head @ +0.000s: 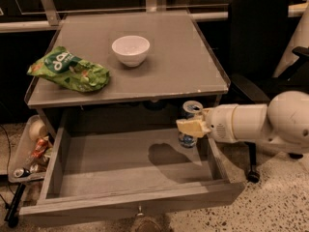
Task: Place redbull can into top drawer
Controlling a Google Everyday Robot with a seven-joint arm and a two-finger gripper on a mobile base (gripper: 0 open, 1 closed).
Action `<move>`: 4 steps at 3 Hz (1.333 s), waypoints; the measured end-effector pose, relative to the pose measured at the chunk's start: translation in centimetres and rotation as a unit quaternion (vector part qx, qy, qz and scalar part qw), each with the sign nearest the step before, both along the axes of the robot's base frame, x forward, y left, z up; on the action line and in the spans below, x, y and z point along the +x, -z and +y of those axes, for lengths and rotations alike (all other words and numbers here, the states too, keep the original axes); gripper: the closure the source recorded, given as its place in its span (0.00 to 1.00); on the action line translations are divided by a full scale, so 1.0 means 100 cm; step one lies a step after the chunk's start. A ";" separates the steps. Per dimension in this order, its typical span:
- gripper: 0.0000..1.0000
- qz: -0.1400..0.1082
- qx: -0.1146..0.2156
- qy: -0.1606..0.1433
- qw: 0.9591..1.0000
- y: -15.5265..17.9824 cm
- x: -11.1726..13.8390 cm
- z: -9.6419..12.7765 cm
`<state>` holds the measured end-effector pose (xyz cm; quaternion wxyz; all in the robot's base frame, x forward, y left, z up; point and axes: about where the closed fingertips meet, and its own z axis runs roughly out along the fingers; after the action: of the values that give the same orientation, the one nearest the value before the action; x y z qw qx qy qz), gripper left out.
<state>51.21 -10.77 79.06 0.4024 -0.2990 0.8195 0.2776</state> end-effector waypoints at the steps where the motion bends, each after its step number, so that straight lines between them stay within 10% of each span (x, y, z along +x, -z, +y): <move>1: 1.00 -0.026 0.047 0.025 0.998 0.057 0.023 0.032; 4: 1.00 -0.014 0.062 0.051 0.997 0.113 0.035 0.062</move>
Offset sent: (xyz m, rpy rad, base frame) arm 0.0335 0.0493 -0.0843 0.1322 -0.0676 -0.0577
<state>54.73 -4.58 67.77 0.4451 -0.2351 0.8091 0.3031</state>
